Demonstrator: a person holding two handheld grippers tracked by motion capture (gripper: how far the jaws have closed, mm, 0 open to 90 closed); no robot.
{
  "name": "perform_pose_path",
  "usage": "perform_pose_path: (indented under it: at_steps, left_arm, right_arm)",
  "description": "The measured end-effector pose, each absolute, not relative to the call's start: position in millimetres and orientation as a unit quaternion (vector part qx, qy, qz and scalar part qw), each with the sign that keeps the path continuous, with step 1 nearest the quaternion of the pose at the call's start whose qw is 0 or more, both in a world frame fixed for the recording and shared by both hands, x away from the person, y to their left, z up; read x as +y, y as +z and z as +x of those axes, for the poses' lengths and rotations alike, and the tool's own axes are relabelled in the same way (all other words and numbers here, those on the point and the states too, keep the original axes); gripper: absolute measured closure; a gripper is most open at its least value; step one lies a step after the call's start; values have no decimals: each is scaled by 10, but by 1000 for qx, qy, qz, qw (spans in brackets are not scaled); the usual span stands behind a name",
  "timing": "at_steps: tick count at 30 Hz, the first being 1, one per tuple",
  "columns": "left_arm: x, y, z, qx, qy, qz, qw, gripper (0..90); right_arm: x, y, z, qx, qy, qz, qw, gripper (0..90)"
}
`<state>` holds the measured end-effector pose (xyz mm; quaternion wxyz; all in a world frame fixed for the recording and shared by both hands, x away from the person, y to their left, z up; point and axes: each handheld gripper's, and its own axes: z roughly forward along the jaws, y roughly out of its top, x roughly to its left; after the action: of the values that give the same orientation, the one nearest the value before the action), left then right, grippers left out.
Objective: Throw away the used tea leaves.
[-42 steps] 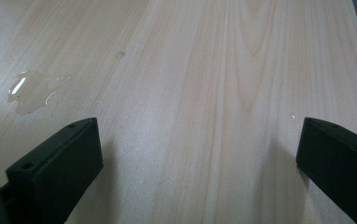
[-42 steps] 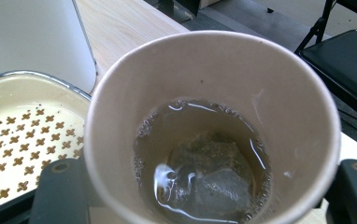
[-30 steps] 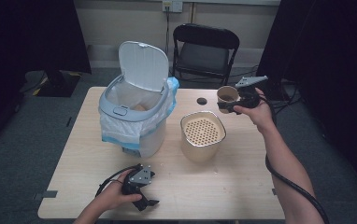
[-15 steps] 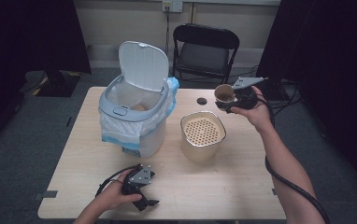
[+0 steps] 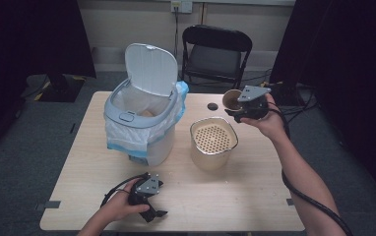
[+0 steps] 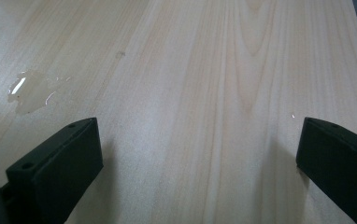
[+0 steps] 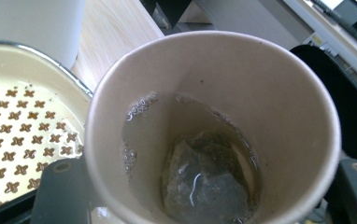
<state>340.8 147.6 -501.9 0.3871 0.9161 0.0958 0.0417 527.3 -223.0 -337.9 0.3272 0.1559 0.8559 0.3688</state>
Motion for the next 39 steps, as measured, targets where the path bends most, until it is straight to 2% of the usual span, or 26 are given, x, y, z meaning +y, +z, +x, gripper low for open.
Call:
perform_pose_path:
  at_steps: [6, 11, 14, 28, 35, 39]
  left_arm:
    - [1475, -5022, 3409, 95, 40, 916, 388, 0]
    - [1476, -5020, 3410, 95, 42, 916, 388, 0]
    - [1474, -5024, 3409, 95, 39, 915, 389, 0]
    - [1476, -5023, 3410, 95, 42, 915, 389, 0]
    - [1479, -5017, 3413, 93, 39, 917, 386, 0]
    - [1476, -5023, 3410, 95, 42, 916, 389, 0]
  right_arm:
    - [-2120, -3362, 5169, 865, 315, 105, 376, 290]
    - [-1993, -3348, 5044, 860, 241, 41, 448, 296]
    - [-1865, -3374, 4951, 849, 162, -26, 503, 297]
    - [-1579, -3486, 4660, 705, -78, -271, 651, 296]
    - [-1523, -3473, 4606, 676, -105, -311, 660, 293]
    - [-1541, -3350, 4641, 769, 0, -195, 609, 291]
